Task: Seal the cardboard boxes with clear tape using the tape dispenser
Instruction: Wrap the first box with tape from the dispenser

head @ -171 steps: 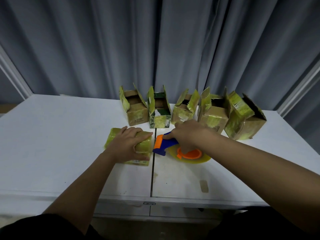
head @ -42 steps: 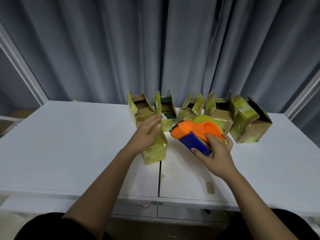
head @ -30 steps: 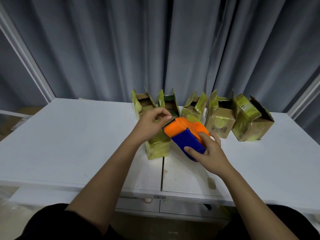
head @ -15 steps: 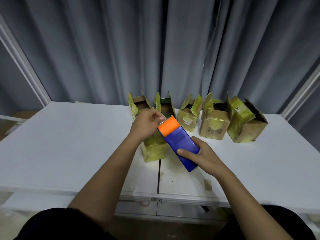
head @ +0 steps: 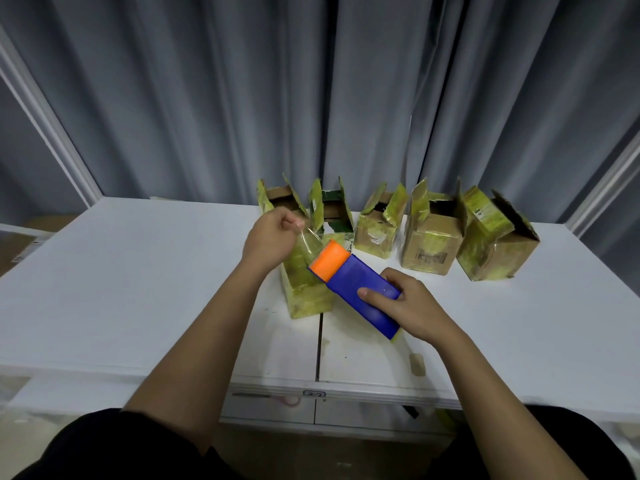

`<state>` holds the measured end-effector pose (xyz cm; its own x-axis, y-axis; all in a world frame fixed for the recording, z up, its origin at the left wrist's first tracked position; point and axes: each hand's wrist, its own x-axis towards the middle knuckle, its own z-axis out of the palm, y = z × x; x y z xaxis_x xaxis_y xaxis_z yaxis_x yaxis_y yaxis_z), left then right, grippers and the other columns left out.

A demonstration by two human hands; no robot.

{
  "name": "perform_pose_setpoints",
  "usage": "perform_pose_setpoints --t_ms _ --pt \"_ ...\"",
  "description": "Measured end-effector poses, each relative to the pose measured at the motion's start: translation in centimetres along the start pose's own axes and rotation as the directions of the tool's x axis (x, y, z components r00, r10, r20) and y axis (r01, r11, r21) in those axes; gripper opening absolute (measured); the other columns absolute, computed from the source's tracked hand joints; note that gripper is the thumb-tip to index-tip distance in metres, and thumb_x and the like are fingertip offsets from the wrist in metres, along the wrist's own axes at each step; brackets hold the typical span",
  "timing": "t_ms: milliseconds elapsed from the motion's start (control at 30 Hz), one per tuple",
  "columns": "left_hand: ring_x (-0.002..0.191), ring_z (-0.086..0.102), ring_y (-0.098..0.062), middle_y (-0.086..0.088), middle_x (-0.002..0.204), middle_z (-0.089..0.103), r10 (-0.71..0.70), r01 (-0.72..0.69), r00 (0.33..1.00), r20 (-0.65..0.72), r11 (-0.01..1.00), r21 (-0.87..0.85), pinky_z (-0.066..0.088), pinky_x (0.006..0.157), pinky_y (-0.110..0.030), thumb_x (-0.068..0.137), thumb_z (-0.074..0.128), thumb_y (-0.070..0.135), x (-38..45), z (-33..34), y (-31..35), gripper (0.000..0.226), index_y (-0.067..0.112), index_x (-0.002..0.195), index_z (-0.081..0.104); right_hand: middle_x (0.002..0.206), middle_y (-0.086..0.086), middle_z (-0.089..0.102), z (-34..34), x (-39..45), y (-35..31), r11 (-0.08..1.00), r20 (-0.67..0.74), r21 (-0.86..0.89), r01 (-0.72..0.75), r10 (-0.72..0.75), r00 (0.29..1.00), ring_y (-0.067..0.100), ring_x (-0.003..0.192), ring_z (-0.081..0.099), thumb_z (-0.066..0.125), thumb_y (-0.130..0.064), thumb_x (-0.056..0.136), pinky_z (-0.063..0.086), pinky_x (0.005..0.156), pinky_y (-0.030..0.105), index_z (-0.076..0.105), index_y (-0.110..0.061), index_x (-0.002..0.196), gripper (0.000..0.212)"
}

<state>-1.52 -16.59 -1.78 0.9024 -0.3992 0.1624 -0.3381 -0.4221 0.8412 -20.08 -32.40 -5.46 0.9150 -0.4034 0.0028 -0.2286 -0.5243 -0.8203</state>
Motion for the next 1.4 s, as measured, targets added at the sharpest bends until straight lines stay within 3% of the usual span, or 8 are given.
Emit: perform_pose_setpoints --t_ms 133,267,400,533,733,933,1167,1400 --pt "0.087 0.057 -0.017 0.005 0.084 0.061 -0.062 0.061 0.998 0.003 0.985 -0.161 0.045 0.080 -0.026 0.092 0.056 0.010 -0.5 -0.4 -0.6 0.014 0.016 0.080 0.060 0.079 0.003 0.064 -1.4 0.0 -0.5 0.999 -0.011 0.031 0.013 -0.013 1.000 0.020 0.069 0.062 0.069 -0.059 0.077 0.046 0.063 0.029 0.058 -0.013 0.085 0.048" --pt "0.087 0.055 -0.013 0.005 0.095 0.061 -0.078 0.062 0.982 -0.172 0.993 -0.097 0.041 0.077 -0.025 0.091 0.046 0.007 -0.2 -1.4 -0.7 0.020 0.019 0.083 0.060 0.078 -0.003 0.065 -1.9 0.2 -0.7 0.999 -0.038 -0.049 0.017 -0.019 0.999 0.013 0.068 0.063 0.067 -0.056 0.079 0.048 0.063 0.028 0.063 -0.018 0.085 0.038" --pt "0.086 0.054 -0.017 0.003 0.091 0.059 -0.098 0.090 0.994 -0.043 0.982 -0.164 0.046 0.080 -0.030 0.093 0.046 0.009 -1.4 -1.6 -2.1 0.018 0.019 0.084 0.058 0.076 -0.004 0.066 -2.9 0.5 -0.6 0.991 -0.088 -0.136 -0.017 0.005 0.996 0.014 0.069 0.064 0.069 -0.061 0.073 0.050 0.063 0.034 0.065 -0.024 0.081 0.039" --pt "0.081 0.056 -0.019 0.000 0.085 0.060 -0.174 0.169 0.985 -0.006 0.963 -0.208 0.049 0.089 -0.042 0.092 0.052 0.016 -3.9 -1.0 -4.0 0.013 0.020 0.083 0.059 0.074 -0.008 0.064 -3.9 0.6 -1.0 0.964 -0.072 -0.264 -0.033 0.014 0.997 0.011 0.067 0.062 0.068 -0.068 0.069 0.044 0.057 0.026 0.060 -0.026 0.075 0.043" --pt "0.071 0.056 -0.017 0.001 0.079 0.061 -0.174 0.155 0.983 -0.056 0.958 -0.243 0.048 0.079 -0.036 0.093 0.053 0.019 -6.6 0.3 -5.3 0.014 0.025 0.082 0.057 0.078 -0.014 0.063 -4.2 0.5 -2.7 0.887 -0.041 -0.461 0.001 -0.022 0.999 0.003 0.071 0.059 0.068 -0.064 0.073 0.040 0.054 0.024 0.060 -0.029 0.083 0.038" --pt "0.074 0.060 -0.018 -0.006 0.089 0.065 -0.211 0.170 0.971 -0.111 0.940 -0.297 0.046 0.068 -0.027 0.093 0.055 0.021 -8.2 1.5 -6.1 0.013 0.027 0.082 0.058 0.084 -0.010 0.064 -3.7 1.5 -3.9 0.744 -0.031 -0.667 0.034 -0.073 0.997 0.014 0.080 0.059 0.059 -0.073 0.073 0.046 0.060 0.029 0.062 -0.034 0.093 0.045" --pt "0.063 0.059 -0.012 -0.003 0.085 0.064 -0.324 0.251 0.939 -0.114 0.875 -0.414 0.051 0.080 -0.037 0.093 0.058 0.020 -8.5 2.1 -7.4 0.007 0.015 0.088 0.061 0.089 -0.005 0.066 -3.3 2.2 -5.5 0.668 0.023 -0.741 0.069 -0.077 0.997 0.017 0.085 0.061 0.059 -0.075 0.072 0.053 0.069 0.034 0.065 -0.027 0.098 0.055" --pt "0.060 0.054 -0.012 -0.003 0.082 0.062 -0.416 0.332 0.907 -0.064 0.802 -0.496 0.049 0.071 -0.028 0.093 0.056 0.017 -8.3 2.6 -8.6 0.010 0.007 0.094 0.060 0.085 -0.006 0.060 -2.9 3.4 -7.1 0.632 0.072 -0.770 0.091 -0.055 0.996 0.018 0.084 0.058 0.059 -0.077 0.069 0.049 0.069 0.033 0.061 -0.027 0.093 0.055"
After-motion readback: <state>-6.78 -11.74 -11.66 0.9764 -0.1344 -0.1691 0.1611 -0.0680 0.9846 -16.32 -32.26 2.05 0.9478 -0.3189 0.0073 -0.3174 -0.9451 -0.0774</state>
